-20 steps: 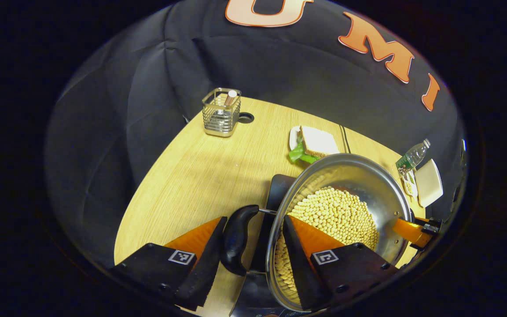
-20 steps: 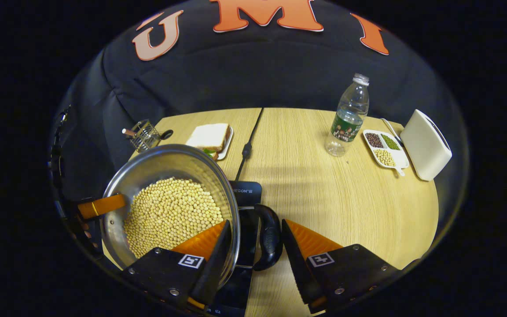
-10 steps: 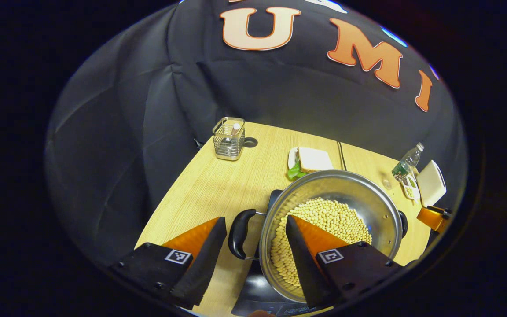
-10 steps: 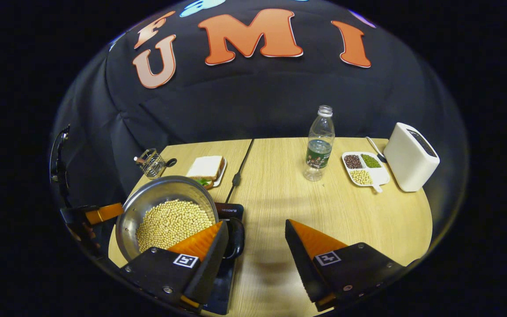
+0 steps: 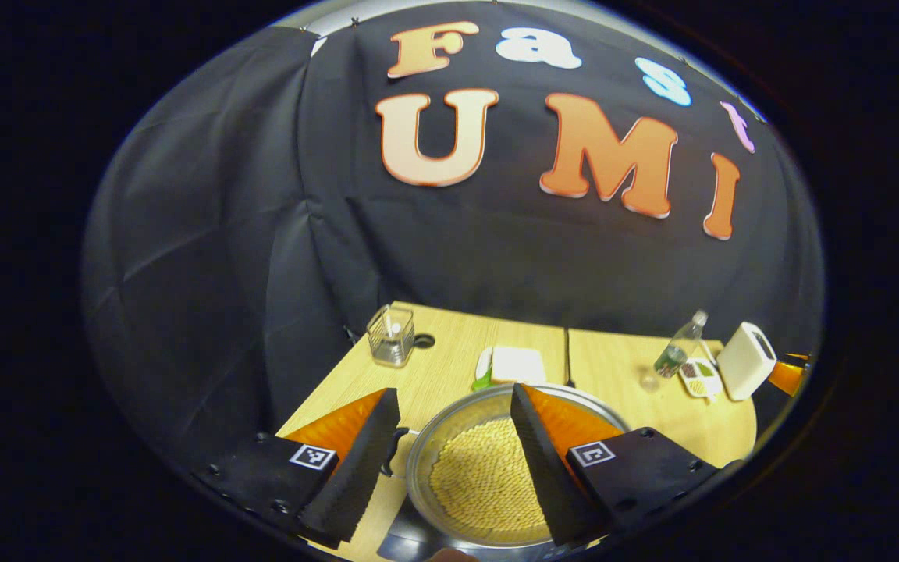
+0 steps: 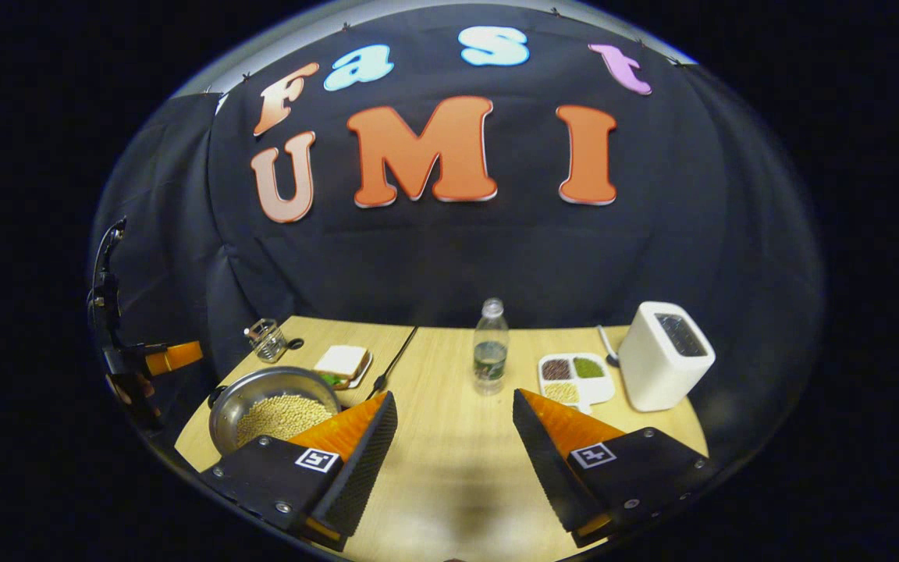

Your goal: First push the handle of the pot to place it horizontally, then grasp the pot with both hands and set it on the induction cooktop.

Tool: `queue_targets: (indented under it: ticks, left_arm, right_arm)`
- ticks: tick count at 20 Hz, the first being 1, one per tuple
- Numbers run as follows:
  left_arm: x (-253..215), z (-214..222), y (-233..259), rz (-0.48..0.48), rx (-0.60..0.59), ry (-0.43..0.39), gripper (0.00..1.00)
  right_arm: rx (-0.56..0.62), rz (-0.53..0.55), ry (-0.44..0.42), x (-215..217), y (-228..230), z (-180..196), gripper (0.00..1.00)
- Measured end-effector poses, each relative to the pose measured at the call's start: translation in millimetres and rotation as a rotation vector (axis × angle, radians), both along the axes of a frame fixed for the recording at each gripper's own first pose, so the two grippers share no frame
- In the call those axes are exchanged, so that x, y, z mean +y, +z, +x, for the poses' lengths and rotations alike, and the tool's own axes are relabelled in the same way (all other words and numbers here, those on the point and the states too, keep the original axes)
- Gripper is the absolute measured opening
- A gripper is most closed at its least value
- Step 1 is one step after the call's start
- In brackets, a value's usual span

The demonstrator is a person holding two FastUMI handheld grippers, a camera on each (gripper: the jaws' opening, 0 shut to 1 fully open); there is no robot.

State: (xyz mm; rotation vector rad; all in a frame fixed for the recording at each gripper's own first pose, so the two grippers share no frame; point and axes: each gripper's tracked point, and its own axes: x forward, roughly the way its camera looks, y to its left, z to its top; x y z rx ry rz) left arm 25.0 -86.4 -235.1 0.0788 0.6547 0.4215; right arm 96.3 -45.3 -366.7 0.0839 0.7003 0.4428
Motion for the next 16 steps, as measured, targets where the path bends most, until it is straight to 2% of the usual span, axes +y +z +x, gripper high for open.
queue_targets:
  ticks: [4, 8, 11, 12, 15, 16]
  left_arm:
    - [-35, 25, 67, -0.009, -0.179, -0.016, 0.94]
    - [-71, 38, 138, 0.023, -0.343, -0.067, 0.92]
    - [-96, 41, 187, 0.077, -0.436, -0.120, 0.94]
    - [-105, 38, 201, 0.091, -0.467, -0.134, 0.92]
    - [-129, 34, 237, 0.120, -0.543, -0.164, 0.92]
    - [-137, 30, 245, 0.121, -0.560, -0.172, 0.92]
  right_arm:
    - [-0.176, -0.016, -0.060, -61, 60, 32, 0.93]
    - [-0.322, 0.016, -0.104, -99, 118, 52, 0.93]
    - [-0.420, 0.045, -0.113, -111, 153, 62, 0.93]
    - [-0.455, 0.056, -0.116, -114, 166, 66, 0.93]
    - [-0.553, 0.081, -0.105, -113, 198, 69, 0.93]
    - [-0.581, 0.086, -0.099, -112, 206, 70, 0.98]
